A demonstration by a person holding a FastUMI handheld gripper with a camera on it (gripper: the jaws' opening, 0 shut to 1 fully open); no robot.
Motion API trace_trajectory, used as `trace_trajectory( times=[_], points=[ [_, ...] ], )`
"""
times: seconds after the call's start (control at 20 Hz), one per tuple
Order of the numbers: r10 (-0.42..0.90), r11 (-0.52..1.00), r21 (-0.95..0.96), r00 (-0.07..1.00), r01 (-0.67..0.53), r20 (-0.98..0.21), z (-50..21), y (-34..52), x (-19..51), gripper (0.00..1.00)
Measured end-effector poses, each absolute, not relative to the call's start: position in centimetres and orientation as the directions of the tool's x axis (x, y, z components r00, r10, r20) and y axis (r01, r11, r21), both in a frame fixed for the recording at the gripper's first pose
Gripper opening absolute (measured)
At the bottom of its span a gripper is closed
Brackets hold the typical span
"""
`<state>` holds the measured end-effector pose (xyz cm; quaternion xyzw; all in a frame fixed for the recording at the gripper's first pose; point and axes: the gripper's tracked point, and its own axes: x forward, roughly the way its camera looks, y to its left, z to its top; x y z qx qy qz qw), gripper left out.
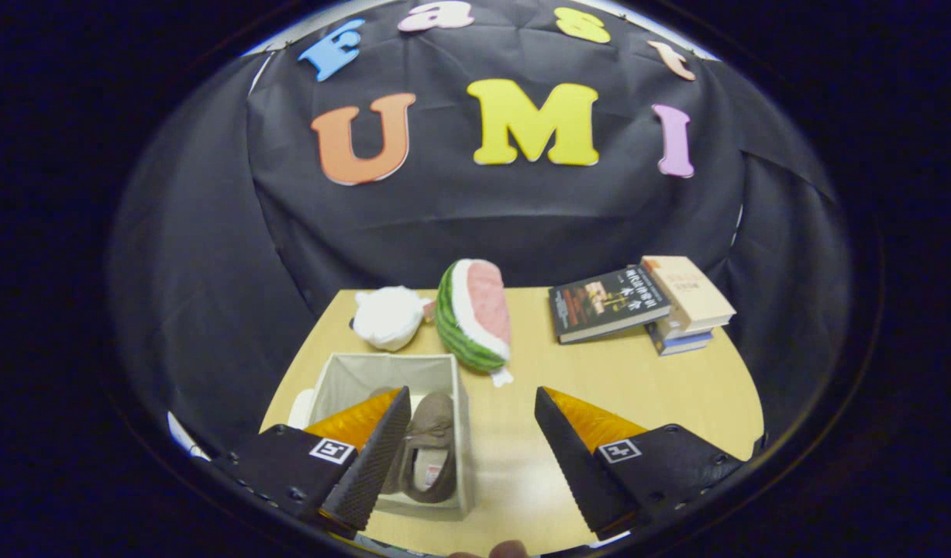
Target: Open the storage box then place both shoes into the box .Put the left shoe in first, then the right shoe, with the right side of both shoes facing outward in a uniform manner.
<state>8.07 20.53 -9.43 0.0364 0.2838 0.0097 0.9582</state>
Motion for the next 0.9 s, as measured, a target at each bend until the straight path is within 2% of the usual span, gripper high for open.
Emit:
trace_trajectory(
  times=[0.5,0.9],
  points=[
    [-0.07,0.993,0.071,0.952,0.095,-0.297,0.0,4.7,2.1,0.96],
    [-0.091,0.984,0.131,0.975,0.119,-0.202,2.5,-1.4,-0.8,0.96]
  ],
)
